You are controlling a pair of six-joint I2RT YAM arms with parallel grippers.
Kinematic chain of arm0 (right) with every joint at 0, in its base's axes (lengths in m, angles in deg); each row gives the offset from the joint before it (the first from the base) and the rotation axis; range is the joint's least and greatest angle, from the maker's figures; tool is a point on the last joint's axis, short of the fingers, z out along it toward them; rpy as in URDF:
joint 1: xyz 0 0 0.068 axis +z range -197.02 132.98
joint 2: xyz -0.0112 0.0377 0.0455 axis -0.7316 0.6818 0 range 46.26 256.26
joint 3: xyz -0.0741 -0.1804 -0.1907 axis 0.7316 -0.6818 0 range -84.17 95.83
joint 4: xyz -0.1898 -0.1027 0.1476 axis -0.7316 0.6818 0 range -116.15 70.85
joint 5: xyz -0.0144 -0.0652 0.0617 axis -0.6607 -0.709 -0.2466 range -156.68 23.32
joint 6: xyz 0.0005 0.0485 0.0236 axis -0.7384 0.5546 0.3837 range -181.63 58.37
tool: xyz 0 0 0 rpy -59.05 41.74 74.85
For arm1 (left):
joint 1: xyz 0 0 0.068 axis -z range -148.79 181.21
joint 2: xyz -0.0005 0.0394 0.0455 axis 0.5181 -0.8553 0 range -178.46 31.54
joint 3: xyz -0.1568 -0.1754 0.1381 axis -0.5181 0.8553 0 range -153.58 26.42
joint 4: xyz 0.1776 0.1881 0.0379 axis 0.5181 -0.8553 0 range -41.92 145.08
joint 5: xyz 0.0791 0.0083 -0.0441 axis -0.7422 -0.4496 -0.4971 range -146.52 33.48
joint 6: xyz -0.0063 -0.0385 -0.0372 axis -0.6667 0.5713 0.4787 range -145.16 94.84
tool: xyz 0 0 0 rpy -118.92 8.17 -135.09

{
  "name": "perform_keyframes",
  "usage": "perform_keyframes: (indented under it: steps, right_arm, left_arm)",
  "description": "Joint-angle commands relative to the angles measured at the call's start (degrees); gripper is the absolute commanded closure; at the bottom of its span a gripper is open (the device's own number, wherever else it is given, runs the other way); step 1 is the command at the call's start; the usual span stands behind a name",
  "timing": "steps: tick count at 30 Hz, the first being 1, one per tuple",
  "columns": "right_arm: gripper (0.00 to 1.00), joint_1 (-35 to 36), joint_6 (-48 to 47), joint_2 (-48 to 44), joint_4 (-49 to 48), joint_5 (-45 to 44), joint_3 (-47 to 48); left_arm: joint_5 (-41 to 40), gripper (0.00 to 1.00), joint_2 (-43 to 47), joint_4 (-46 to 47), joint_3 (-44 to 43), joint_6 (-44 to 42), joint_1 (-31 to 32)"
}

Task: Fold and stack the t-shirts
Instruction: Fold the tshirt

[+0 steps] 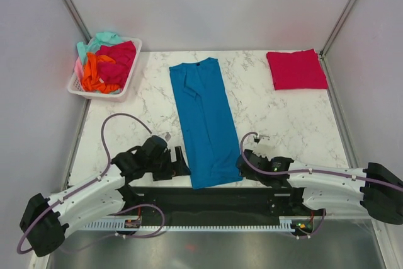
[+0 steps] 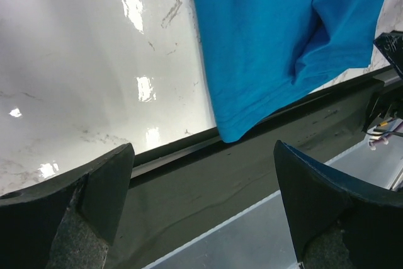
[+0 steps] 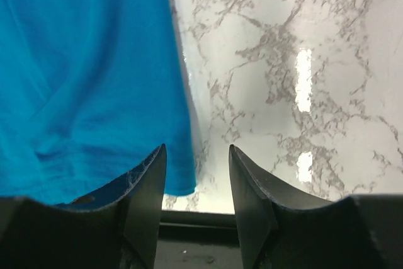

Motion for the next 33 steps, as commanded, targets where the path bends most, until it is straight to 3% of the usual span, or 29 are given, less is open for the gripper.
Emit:
perform_keyframes:
  steps: [1, 4, 7, 10, 11, 12, 17, 20, 22, 23, 24, 29, 33]
  right_arm:
    - [0.49, -1.8, -2.6, 0.9, -6.7, 2.1, -1.8]
    - [0.51, -1.9, -3.1, 2.0, -9.1, 3.6, -2.9]
    - [0.59, -2.0, -3.3, 2.3, -11.6, 6.5, -4.3]
    - [0.74, -2.0, -2.8, 0.5, -12.1, 7.6, -6.1]
    - [0.92, -2.0, -2.4, -0.2, -12.0, 7.6, -6.7]
    - [1.00, -1.9, -2.0, -1.1, -11.9, 7.5, -7.8]
    - [1.00, -2.0, -0.8, -6.3, -10.0, 7.2, -9.7]
    - [1.00, -2.0, -0.7, -7.1, -9.1, 7.5, -9.8]
    - [1.00, -2.0, -0.8, -7.4, -8.8, 7.7, -9.9]
    - [1.00, -1.9, -0.8, -7.6, -8.8, 7.8, -10.1]
    - [1.00, -2.0, -0.8, -8.1, -8.3, 7.8, -10.0]
    - [1.00, -2.0, -0.8, -11.4, -5.9, 8.2, -10.2]
    - [1.00, -2.0, -0.1, -16.4, -1.4, 8.4, -9.7]
  left_arm:
    - [-2.3, 0.00, -1.1, 5.7, 3.1, 6.4, 3.1]
    - [-2.9, 0.01, -2.6, 9.4, 5.8, 9.2, 5.7]
    - [-3.7, 0.03, -4.4, 11.9, 7.1, 11.4, 8.5]
    - [-5.7, 0.07, -6.6, 13.7, 7.2, 13.3, 11.8]
    - [-6.0, 0.09, -8.3, 15.0, 7.2, 13.9, 12.7]
    - [-6.4, 0.11, -9.3, 16.1, 7.2, 14.2, 13.5]
    - [-8.2, 0.23, -16.3, 20.1, 6.4, 17.2, 19.3]
    - [-9.1, 0.38, -19.4, 21.1, 5.2, 17.7, 21.3]
    - [-11.8, 0.78, -21.6, 21.7, 4.3, 16.8, 22.3]
    - [-12.5, 0.91, -22.4, 21.5, 4.0, 16.2, 22.4]
    - [-13.9, 0.98, -23.6, 21.0, 3.7, 15.8, 22.4]
    - [-15.6, 0.98, -23.3, 20.4, 2.7, 14.2, 22.4]
    - [-14.4, 0.98, -17.3, 16.9, 2.8, 14.6, 22.6]
